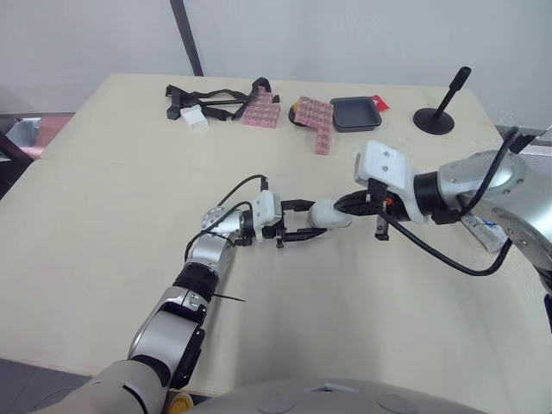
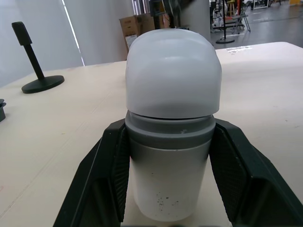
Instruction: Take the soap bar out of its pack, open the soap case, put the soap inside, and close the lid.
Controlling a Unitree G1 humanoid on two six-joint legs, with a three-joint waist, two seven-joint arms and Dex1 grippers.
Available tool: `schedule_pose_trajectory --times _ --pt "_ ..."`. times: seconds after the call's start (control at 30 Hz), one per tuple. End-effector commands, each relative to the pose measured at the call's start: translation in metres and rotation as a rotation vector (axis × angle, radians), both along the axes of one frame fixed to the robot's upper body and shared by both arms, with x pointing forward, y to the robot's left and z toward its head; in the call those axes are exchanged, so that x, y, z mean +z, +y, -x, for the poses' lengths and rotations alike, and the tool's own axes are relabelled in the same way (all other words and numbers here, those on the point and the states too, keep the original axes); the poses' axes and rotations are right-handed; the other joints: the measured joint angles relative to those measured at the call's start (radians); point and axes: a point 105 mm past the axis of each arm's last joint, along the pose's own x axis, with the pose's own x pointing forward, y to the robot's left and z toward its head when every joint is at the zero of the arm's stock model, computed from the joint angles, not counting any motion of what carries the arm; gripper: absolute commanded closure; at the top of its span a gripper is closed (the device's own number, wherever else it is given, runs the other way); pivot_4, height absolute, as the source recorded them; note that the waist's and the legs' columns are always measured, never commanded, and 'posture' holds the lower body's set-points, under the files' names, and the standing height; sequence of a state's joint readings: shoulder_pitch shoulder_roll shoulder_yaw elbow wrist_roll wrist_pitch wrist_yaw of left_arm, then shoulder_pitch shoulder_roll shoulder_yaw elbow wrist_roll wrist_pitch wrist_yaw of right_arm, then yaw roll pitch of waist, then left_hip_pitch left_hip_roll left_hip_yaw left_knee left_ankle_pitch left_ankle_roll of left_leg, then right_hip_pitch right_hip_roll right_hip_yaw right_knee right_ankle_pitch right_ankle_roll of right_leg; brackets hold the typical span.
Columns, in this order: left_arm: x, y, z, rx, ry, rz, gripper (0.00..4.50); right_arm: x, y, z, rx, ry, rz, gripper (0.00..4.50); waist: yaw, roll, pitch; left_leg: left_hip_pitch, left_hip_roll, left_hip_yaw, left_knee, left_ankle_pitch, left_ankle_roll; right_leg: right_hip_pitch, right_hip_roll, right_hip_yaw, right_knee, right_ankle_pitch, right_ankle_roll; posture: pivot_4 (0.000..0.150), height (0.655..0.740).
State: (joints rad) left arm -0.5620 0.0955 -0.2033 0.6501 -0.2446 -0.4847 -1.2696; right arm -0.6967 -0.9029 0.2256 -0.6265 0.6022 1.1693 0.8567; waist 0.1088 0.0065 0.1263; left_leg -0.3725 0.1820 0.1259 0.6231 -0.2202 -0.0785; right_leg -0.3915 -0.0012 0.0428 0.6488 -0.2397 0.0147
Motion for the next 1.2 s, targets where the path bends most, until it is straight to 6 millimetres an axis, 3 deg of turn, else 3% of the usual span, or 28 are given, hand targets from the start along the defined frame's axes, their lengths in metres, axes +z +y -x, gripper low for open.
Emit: schedule_pose_trajectory --times 0.03,0.23,0.9,1.2 --pt "0.007 0.005 -0.003 0.016 -0.016 0.018 2.56 0.009 -0.007 -0.004 -0.033 -0.045 -0.012 4.48 -0.001 0.0 0.0 0.0 0.0 0.0 0.0 0.0 0.0 0.0 0.0 0.0 0.0 0.0 0.0 0.15 0.74" --pt "0.006 0.004 -0.003 0.007 -0.02 0.012 2.56 0.001 -0.012 -0.007 -0.053 -0.044 0.017 4.48 -0.001 0.0 0.0 0.0 0.0 0.0 0.0 0.0 0.0 0.0 0.0 0.0 0.0 0.0 0.0 0.15 0.74" --pt "0.008 0.005 -0.003 0.019 -0.032 0.017 2.56 -0.01 0.007 -0.003 0.021 -0.039 0.023 4.48 -0.014 0.0 0.0 0.003 0.0 0.0 0.0 0.0 0.0 0.001 0.0 0.0 0.001 0.0 0.0 0.15 0.74" --pt "0.024 0.003 -0.012 0.061 0.021 0.106 2.56 -0.018 0.008 -0.001 0.022 -0.033 0.039 4.48 -0.018 0.0 0.0 0.005 0.0 0.0 -0.001 0.0 0.0 0.004 0.0 0.0 0.001 0.0 0.0 0.15 0.74"
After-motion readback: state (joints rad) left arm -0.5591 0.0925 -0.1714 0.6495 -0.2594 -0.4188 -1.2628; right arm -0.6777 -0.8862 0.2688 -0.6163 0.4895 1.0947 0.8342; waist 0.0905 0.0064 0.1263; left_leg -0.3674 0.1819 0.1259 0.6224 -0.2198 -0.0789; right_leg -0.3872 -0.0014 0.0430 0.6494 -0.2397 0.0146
